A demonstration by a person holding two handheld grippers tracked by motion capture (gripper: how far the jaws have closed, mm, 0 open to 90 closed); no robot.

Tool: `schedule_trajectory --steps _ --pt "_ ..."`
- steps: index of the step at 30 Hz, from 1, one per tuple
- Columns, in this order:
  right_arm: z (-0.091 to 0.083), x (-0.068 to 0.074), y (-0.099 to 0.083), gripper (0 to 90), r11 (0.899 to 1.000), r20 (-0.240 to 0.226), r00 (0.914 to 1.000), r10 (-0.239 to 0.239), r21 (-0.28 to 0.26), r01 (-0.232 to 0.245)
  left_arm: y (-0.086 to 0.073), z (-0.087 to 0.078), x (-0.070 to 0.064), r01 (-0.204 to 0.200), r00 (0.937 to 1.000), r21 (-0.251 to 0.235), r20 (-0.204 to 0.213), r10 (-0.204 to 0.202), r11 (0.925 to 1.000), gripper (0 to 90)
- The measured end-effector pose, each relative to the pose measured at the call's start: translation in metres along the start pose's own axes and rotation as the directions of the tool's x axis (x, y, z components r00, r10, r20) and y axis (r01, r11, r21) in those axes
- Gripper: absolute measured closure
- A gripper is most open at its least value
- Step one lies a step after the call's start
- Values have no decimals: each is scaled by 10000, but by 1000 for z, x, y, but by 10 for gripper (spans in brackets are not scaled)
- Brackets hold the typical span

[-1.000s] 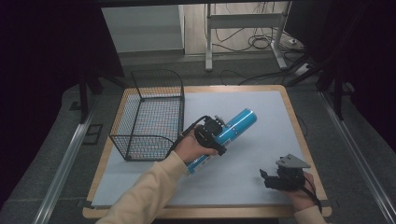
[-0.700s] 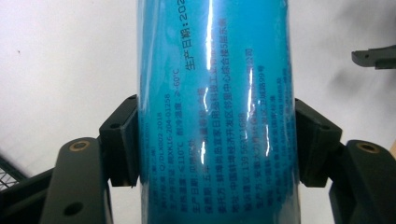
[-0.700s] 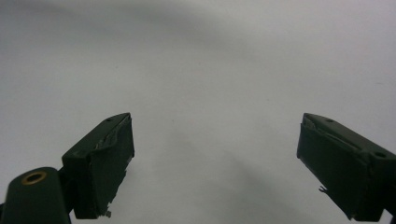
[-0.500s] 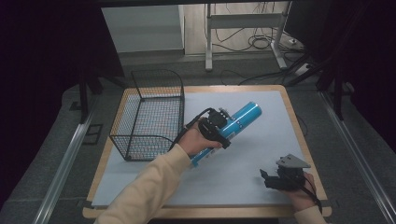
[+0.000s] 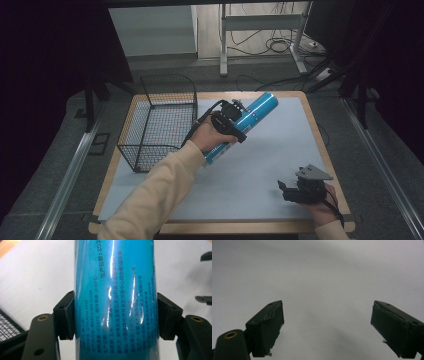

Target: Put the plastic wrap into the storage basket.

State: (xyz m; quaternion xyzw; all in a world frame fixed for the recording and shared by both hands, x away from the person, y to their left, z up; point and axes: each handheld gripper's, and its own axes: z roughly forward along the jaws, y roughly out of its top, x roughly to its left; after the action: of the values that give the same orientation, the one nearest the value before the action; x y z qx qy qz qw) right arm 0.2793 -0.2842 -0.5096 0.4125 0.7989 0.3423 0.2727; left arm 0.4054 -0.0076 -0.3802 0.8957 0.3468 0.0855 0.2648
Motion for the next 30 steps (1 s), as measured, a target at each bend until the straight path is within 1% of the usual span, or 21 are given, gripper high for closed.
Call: schedule_trajectory --steps 3,6,8,9,10,11,12,13,15,16,18,19,20,21,23,25,27,28,30 --pt "0 0 0 117 10000 11 10000 18 46 -18 2 -2 5 80 10000 -71 10 -80 9999 316" --pt "1 -1 -1 118 9999 48 10000 40 111 -41 4 -3 8 45 10000 -87 -87 -46 10000 316" --pt "1 -1 0 120 9999 49 10000 36 101 -36 5 -4 11 143 9998 -143 -98 -144 9998 316" --pt "1 -1 0 121 9999 51 10000 28 99 -28 5 -5 12 79 9999 -92 -101 -80 9999 317" --pt "1 -1 0 121 9999 52 10000 19 104 -20 6 -5 13 105 9998 -114 -146 -106 9999 316" --pt "1 -1 0 121 9999 51 10000 21 108 -21 7 -7 15 35 9998 -64 -218 -37 10000 317" --pt "1 -1 0 121 9999 43 10000 25 111 -26 8 -8 15 113 9996 -168 -254 -117 9998 317" --pt "1 -1 0 121 9999 48 10000 14 113 -14 9 -10 18 52 9996 -140 -293 -56 9999 316" --pt "1 -1 0 121 9999 64 10000 18 113 -18 10 -12 21 171 9995 -253 -271 -178 9995 317" --pt "1 -1 0 121 9999 64 10000 25 110 -26 11 -14 23 84 9995 -172 -309 -89 9998 317" --pt "1 -1 0 121 9999 78 10000 31 110 -32 13 -17 26 122 9995 -261 -288 -130 9996 317" --pt "1 -1 0 121 9999 87 10000 4 104 -5 14 -20 28 67 9994 -281 -349 -76 9996 317" --pt "1 -1 0 122 9999 60 10000 38 107 -38 14 -21 29 130 9991 -447 -393 -147 9989 317" --pt "1 -1 0 122 9999 60 10000 53 115 -54 15 -24 31 83 9990 -439 -438 -102 9990 317" --pt "1 -2 -1 122 9999 79 10000 41 97 -42 16 -26 34 134 9990 -513 -428 -156 9986 317" --pt "1 -2 -1 122 9999 83 10000 43 105 -44 17 -29 37 118 9986 -525 -516 -145 9986 317" --pt "1 -2 -1 123 9999 81 10000 58 129 -59 17 -30 39 162 9980 -556 -608 -196 9983 317" --pt "1 -2 -1 123 9999 101 9999 33 120 -34 16 -29 41 85 9975 -499 -698 -119 9987 317" --pt "1 -2 0 123 9999 97 9999 45 123 -46 15 -27 41 160 9966 -584 -801 -206 9982 317"
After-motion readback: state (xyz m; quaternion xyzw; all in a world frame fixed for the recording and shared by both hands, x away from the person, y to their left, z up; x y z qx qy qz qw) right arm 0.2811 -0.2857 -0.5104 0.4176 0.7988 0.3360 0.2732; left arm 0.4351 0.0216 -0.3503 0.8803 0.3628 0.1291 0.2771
